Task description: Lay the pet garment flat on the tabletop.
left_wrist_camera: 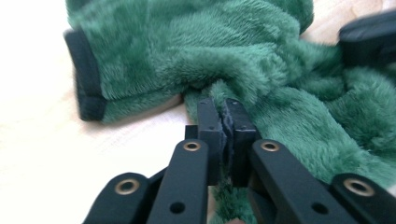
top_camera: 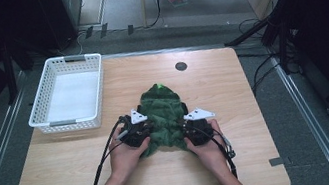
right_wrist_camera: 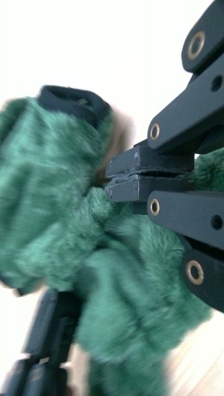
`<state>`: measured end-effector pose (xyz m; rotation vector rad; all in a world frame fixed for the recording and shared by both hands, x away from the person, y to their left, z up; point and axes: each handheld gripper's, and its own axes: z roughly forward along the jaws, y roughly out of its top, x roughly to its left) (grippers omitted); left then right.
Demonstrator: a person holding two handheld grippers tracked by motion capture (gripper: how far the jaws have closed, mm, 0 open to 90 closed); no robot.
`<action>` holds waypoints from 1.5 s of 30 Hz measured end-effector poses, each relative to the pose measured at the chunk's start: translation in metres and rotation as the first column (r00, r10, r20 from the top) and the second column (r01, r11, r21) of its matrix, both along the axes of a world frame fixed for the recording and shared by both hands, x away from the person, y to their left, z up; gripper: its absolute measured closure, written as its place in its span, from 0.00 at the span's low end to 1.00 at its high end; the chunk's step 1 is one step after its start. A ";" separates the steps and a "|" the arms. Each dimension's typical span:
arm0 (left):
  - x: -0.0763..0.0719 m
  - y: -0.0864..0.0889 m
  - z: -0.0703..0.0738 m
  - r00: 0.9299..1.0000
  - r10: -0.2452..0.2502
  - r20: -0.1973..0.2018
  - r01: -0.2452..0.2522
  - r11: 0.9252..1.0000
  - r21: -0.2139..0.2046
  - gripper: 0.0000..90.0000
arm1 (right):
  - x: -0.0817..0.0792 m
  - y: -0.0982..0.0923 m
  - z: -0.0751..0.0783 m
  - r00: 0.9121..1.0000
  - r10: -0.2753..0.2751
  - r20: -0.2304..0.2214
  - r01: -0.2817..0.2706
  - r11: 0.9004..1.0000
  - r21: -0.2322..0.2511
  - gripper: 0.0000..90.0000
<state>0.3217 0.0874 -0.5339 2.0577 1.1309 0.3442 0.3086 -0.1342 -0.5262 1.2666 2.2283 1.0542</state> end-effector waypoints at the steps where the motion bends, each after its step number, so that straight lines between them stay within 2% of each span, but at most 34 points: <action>1: 0.000 0.001 -0.001 1.000 0.002 -0.012 -0.002 1.000 -0.016 0.94 | 0.000 0.000 -0.003 1.000 0.010 -0.014 -0.010 1.000 -0.009 0.97; 2: 0.000 0.002 0.000 1.000 0.005 -0.014 -0.005 1.000 -0.031 0.82 | -0.001 0.000 -0.005 0.999 0.027 -0.033 -0.027 1.000 0.012 0.93; 3: -0.002 0.007 0.001 1.000 -0.001 -0.025 -0.001 0.997 -0.082 0.76 | -0.001 -0.001 -0.004 0.998 0.039 -0.039 -0.037 0.999 0.028 0.89; 5: -0.006 0.016 0.005 1.000 0.004 -0.029 -0.008 0.992 -0.125 0.66 | -0.005 -0.005 0.004 0.999 0.049 -0.010 -0.048 0.996 0.070 0.78; 9: -0.020 0.043 0.011 0.999 -0.005 -0.041 -0.004 0.979 -0.205 0.60 | -0.016 -0.022 0.017 0.999 0.048 0.019 -0.049 0.992 0.118 0.72; 11: -0.029 0.053 0.008 0.997 -0.030 -0.067 0.015 0.977 -0.214 0.58 | -0.024 -0.036 0.020 0.999 0.043 0.021 -0.045 0.989 0.138 0.68; 13: -0.035 0.059 0.003 0.995 -0.045 -0.090 0.024 0.974 -0.225 0.55 | -0.034 -0.050 0.018 0.999 0.032 0.002 -0.032 0.989 0.142 0.63; 16: -0.044 0.060 -0.005 0.993 -0.063 -0.097 0.042 0.979 -0.198 0.53 | -0.045 -0.062 0.008 0.997 0.035 -0.062 -0.026 0.989 0.147 0.54; 18: -0.047 0.058 -0.010 0.994 -0.054 -0.095 0.038 0.985 -0.166 0.58 | -0.050 -0.063 -0.004 0.994 0.047 -0.094 -0.037 0.993 0.112 0.54; 19: -0.049 0.057 -0.012 0.995 -0.046 -0.084 0.033 0.989 -0.144 0.66 | -0.052 -0.062 -0.009 0.994 0.040 -0.099 -0.031 0.996 0.085 0.59; 21: -0.051 0.057 -0.014 0.997 -0.042 -0.065 0.033 0.991 -0.132 0.86 | -0.054 -0.063 -0.012 0.995 0.029 -0.093 -0.023 0.997 0.068 0.75; 22: -0.051 0.057 -0.014 0.997 -0.043 -0.061 0.035 0.991 -0.127 0.91 | -0.054 -0.062 -0.012 0.996 0.021 -0.088 -0.017 0.998 0.052 0.83; 24: -0.052 0.058 -0.012 0.998 -0.039 -0.046 0.034 0.993 -0.112 0.95 | -0.051 -0.061 -0.011 0.997 0.016 -0.073 -0.016 1.000 0.004 0.93; 26: -0.053 0.062 -0.009 0.999 -0.030 -0.026 0.027 0.994 -0.103 0.97 | -0.048 -0.062 -0.011 0.998 -0.003 -0.070 0.003 1.000 0.007 0.97; 27: -0.054 0.065 -0.007 0.999 -0.027 -0.021 0.024 0.993 -0.116 0.98 | -0.048 -0.062 -0.009 0.998 -0.011 -0.063 0.012 1.000 0.007 0.98; 29: -0.054 0.075 -0.005 0.999 -0.027 -0.019 0.024 0.988 -0.150 0.98 | -0.050 -0.065 -0.004 0.999 -0.022 -0.035 0.023 0.999 0.023 0.98; 31: -0.052 0.081 -0.006 0.999 -0.031 -0.043 0.023 0.984 -0.175 0.98 | -0.053 -0.068 0.001 0.999 -0.029 -0.017 0.029 0.999 0.028 0.98; 33: -0.053 0.083 -0.010 0.997 -0.056 -0.061 0.043 0.981 -0.190 0.98 | -0.054 -0.071 -0.001 0.999 -0.025 -0.029 0.026 0.999 0.036 0.98; 36: -0.056 0.077 -0.012 0.994 -0.092 -0.060 0.079 0.979 -0.186 0.98 | -0.055 -0.071 -0.007 0.998 -0.021 -0.054 0.023 0.999 0.028 0.98; 39: -0.057 0.077 -0.012 0.994 -0.091 -0.058 0.077 0.975 -0.207 0.95 | -0.056 -0.071 -0.007 0.999 -0.007 -0.039 0.008 1.000 0.029 0.96; 41: -0.057 0.080 -0.013 0.996 -0.078 -0.050 0.066 0.976 -0.206 0.88 | -0.057 -0.072 -0.004 0.999 0.017 -0.033 -0.015 0.998 0.065 0.86; 43: -0.057 0.083 -0.014 0.997 -0.066 -0.039 0.056 0.975 -0.214 0.75 | -0.058 -0.075 -0.003 1.000 0.021 -0.019 -0.019 0.996 0.083 0.76; 45: -0.058 0.087 -0.014 0.999 -0.043 -0.023 0.037 0.975 -0.217 0.70 | -0.058 -0.079 -0.002 1.000 0.017 -0.012 -0.015 0.994 0.112 0.69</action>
